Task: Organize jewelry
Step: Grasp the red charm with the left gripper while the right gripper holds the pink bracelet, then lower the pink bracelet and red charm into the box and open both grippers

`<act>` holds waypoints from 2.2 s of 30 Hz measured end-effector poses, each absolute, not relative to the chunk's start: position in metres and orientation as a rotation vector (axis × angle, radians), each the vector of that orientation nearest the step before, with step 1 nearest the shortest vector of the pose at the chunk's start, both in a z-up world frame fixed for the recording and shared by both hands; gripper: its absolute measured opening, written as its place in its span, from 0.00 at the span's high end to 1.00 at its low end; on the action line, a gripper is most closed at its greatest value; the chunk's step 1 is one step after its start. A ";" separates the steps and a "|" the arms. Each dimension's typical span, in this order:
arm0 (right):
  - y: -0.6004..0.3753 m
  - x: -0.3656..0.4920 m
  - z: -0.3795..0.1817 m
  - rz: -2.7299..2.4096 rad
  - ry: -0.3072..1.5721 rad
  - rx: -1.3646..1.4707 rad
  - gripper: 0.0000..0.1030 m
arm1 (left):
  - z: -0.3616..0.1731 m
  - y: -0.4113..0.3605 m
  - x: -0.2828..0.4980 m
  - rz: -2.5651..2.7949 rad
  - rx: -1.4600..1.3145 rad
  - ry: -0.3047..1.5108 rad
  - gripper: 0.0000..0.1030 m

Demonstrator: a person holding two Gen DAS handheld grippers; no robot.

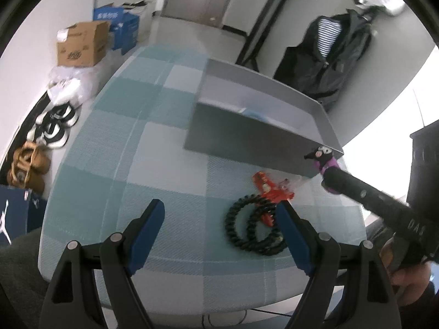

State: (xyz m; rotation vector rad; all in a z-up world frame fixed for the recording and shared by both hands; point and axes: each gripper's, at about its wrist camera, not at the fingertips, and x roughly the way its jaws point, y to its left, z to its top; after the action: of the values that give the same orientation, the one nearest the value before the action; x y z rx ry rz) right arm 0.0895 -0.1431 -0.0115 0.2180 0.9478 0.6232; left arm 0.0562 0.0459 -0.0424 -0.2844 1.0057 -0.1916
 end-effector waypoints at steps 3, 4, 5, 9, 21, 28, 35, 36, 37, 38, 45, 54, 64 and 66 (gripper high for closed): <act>-0.157 0.090 -0.005 0.603 0.925 0.252 0.60 | -0.041 0.033 0.063 -0.217 -0.210 1.026 0.23; -0.161 0.090 -0.004 0.599 0.921 0.262 0.60 | -0.041 0.030 0.065 -0.225 -0.198 1.028 0.23; -0.164 0.092 -0.003 0.592 0.918 0.270 0.60 | -0.040 0.027 0.067 -0.244 -0.191 1.028 0.23; -0.178 0.093 0.001 0.580 0.904 0.296 0.60 | -0.038 0.015 0.076 -0.276 -0.183 1.047 0.23; -0.198 0.086 0.014 0.592 0.864 0.328 0.60 | -0.049 -0.003 0.092 -0.305 -0.134 1.117 0.23; -0.202 0.082 0.019 0.596 0.853 0.338 0.60 | -0.055 -0.003 0.099 -0.306 -0.146 1.144 0.57; -0.203 0.081 0.023 0.603 0.843 0.345 0.60 | -0.056 -0.001 0.098 -0.306 -0.147 1.149 0.75; -0.203 0.081 0.023 0.604 0.843 0.344 0.60 | -0.056 -0.001 0.099 -0.307 -0.152 1.151 0.75; -0.203 0.081 0.024 0.604 0.842 0.343 0.60 | -0.056 -0.001 0.101 -0.306 -0.152 1.152 0.75; -0.203 0.081 0.024 0.604 0.843 0.343 0.60 | -0.056 -0.002 0.102 -0.307 -0.148 1.152 0.77; -0.204 0.080 0.025 0.602 0.837 0.345 0.60 | -0.055 -0.011 0.106 -0.319 -0.110 1.150 0.83; -0.202 0.080 0.026 0.601 0.837 0.350 0.60 | -0.038 -0.010 0.096 -0.333 -0.103 1.098 0.83; -0.185 0.084 0.030 0.620 0.821 0.335 0.60 | -0.006 0.000 0.088 -0.359 -0.120 1.004 0.83; -0.183 0.086 0.032 0.623 0.818 0.335 0.60 | -0.001 0.002 0.090 -0.360 -0.122 0.989 0.83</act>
State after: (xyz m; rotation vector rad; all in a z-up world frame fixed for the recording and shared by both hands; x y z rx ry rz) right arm 0.0860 -0.1827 0.0316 0.3345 0.8185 0.6230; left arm 0.0897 0.0022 -0.0013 -0.1215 0.9895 -0.3595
